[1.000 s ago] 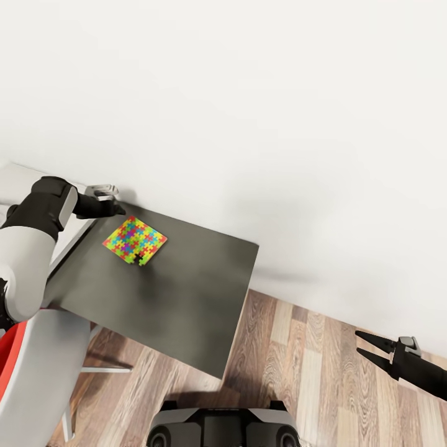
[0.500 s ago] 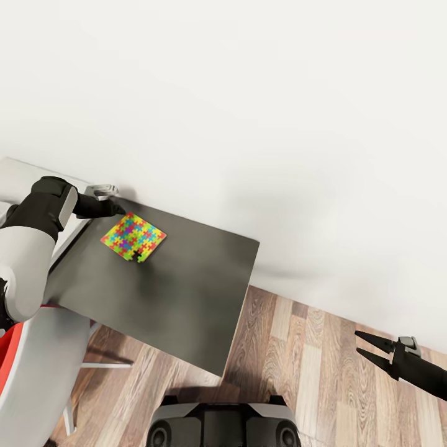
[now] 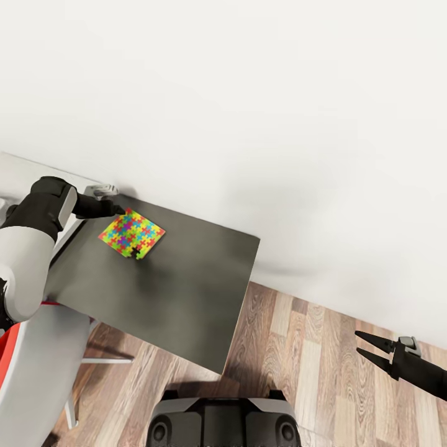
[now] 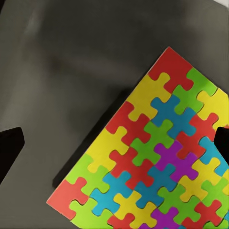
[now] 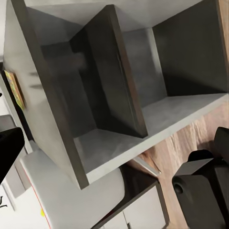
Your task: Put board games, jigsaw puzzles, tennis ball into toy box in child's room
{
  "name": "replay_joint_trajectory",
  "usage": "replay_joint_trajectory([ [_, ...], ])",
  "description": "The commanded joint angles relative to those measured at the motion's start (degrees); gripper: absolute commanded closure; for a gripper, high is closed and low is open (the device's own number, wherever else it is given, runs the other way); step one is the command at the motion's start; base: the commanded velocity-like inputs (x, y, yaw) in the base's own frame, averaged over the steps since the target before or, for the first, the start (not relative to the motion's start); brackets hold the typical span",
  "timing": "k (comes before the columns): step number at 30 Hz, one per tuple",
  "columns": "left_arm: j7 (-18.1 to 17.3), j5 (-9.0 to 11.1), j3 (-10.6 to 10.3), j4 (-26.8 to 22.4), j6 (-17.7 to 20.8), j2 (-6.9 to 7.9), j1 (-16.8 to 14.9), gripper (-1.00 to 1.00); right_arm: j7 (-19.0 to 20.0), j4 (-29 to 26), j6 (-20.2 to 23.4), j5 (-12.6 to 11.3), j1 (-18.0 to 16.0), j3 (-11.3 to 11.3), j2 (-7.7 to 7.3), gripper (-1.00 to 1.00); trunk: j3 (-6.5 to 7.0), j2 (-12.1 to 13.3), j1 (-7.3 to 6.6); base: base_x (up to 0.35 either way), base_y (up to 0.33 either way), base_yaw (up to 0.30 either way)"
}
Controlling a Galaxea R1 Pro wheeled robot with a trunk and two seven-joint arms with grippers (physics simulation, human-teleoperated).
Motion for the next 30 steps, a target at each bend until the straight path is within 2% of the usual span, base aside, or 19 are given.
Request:
replay_joint_trajectory([
  [1, -0.5, -0.6, 0.3, 0.0, 0.2, -0.03, 0.0, -1.0, 0.2, 0.0, 0.2, 0.1, 0.0, -0.1, -0.01, -1.0, -0.16, -0.1, 0.03, 0.0, 0.0, 0.0],
  [20, -1.1, -0.6, 0.3, 0.0, 0.2, 0.03, 0.0, -1.0, 0.2, 0.0, 0.2, 0.1, 0.0, -0.1, -0.03, -1.0, -1.89, -0.1, 0.03, 0.0, 0.0, 0.0],
  [30, -1.6, -0.1, 0.6, 0.1, 0.2, 1.7, 0.0, -1.0, 0.2, 0.0, 0.2, 0.1, 0.0, -0.1, -0.01, -1.0, -2.77, -0.1, 0.03, 0.0, 0.0, 0.0],
])
